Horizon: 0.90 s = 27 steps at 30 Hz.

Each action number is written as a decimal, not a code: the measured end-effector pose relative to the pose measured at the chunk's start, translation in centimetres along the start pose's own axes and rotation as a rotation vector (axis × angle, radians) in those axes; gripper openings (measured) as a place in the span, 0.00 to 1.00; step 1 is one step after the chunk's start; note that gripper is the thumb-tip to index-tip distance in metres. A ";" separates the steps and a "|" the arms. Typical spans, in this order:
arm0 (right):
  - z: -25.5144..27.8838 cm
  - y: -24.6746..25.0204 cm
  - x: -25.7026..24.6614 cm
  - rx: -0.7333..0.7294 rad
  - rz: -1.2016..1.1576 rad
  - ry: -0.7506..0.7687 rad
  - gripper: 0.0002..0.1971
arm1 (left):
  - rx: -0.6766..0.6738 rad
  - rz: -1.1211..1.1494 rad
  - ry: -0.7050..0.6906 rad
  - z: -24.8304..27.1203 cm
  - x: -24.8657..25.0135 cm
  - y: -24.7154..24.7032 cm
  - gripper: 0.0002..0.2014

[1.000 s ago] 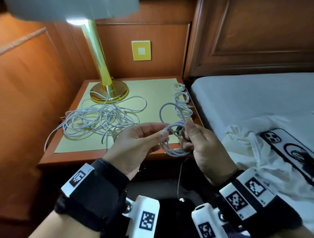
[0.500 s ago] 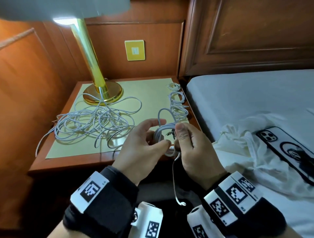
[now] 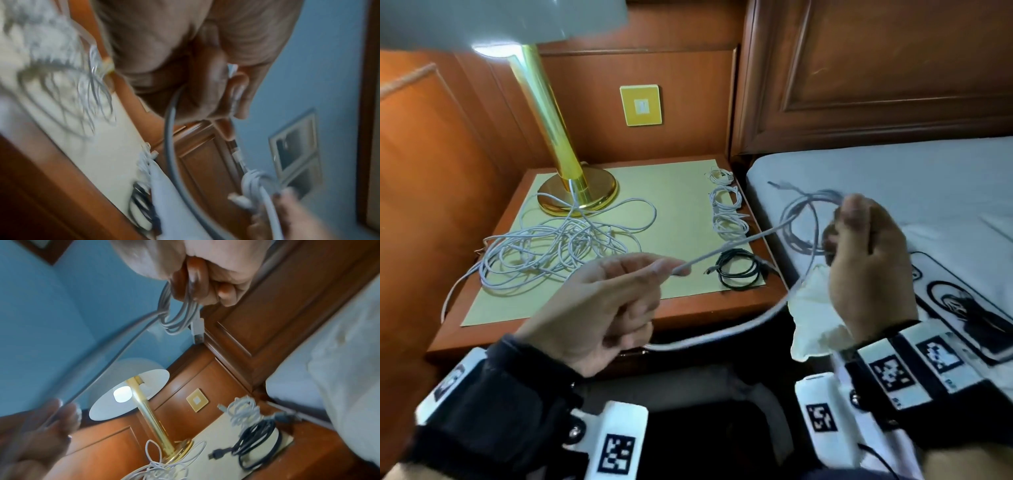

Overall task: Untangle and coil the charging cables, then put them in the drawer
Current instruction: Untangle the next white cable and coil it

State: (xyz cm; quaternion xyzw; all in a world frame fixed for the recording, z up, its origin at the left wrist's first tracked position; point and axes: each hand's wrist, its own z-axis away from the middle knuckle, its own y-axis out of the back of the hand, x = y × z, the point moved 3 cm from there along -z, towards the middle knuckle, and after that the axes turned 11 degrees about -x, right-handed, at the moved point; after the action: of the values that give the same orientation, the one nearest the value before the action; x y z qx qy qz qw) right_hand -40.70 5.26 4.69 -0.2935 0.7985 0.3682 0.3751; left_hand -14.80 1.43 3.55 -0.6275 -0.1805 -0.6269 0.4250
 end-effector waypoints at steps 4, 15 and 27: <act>0.8 0.4 -0.5 0.012 -0.021 0.097 0.20 | 0.099 -0.205 -0.064 0.7 -0.1 1.5 0.23; 1.8 -2.7 -1.7 -0.057 0.214 0.400 0.10 | 0.649 -1.167 -0.144 2.2 1.9 2.4 0.32; 1.8 -3.3 -1.1 -0.039 0.441 0.424 0.17 | 0.336 -1.389 0.134 2.0 0.2 3.8 0.26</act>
State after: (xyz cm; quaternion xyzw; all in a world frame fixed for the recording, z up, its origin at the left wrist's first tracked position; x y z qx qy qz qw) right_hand -36.97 5.11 3.58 -0.1906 0.8962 0.3865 0.1053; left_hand -10.59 0.69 2.90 -0.2540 -0.6058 -0.7534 0.0287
